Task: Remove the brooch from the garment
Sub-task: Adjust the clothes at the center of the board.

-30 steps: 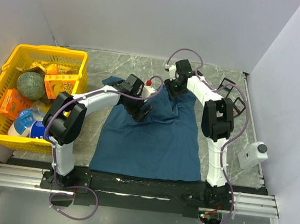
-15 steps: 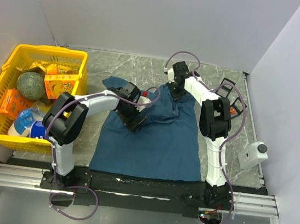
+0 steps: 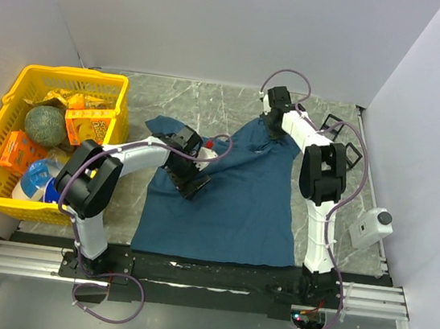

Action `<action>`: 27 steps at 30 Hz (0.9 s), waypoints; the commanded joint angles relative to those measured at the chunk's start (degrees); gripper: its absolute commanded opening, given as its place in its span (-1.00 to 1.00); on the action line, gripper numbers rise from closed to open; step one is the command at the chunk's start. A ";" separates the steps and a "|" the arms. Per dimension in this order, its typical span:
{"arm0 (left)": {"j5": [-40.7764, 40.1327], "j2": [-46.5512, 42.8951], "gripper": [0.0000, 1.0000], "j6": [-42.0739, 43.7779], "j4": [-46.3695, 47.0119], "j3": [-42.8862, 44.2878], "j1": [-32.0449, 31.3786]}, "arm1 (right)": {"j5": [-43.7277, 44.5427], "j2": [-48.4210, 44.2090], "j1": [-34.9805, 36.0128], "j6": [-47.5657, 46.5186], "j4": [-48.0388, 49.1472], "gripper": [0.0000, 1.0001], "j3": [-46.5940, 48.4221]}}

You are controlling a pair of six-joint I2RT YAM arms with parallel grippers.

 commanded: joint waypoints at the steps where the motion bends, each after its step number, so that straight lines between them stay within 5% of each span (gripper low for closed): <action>1: 4.64 -2.80 0.92 2.67 -7.52 0.95 -0.07 | -6.36 -5.74 0.36 2.06 -1.13 -0.17 -0.10; 4: 7.81 -4.30 0.92 3.55 -9.63 4.28 -0.16 | -12.34 -9.69 0.27 3.38 -1.57 0.00 -2.12; 11: 9.05 -5.09 0.93 2.25 -9.47 15.79 0.01 | -25.27 -14.80 0.71 3.65 -3.94 0.00 -1.86; 20: 6.76 0.44 0.92 -1.80 -4.19 20.64 0.28 | -23.35 -10.67 5.01 2.60 -5.78 -0.04 -5.37; 27: 6.50 -0.08 0.92 -1.98 -2.78 18.71 1.25 | -22.47 -15.76 5.37 0.14 -6.58 -0.28 -15.56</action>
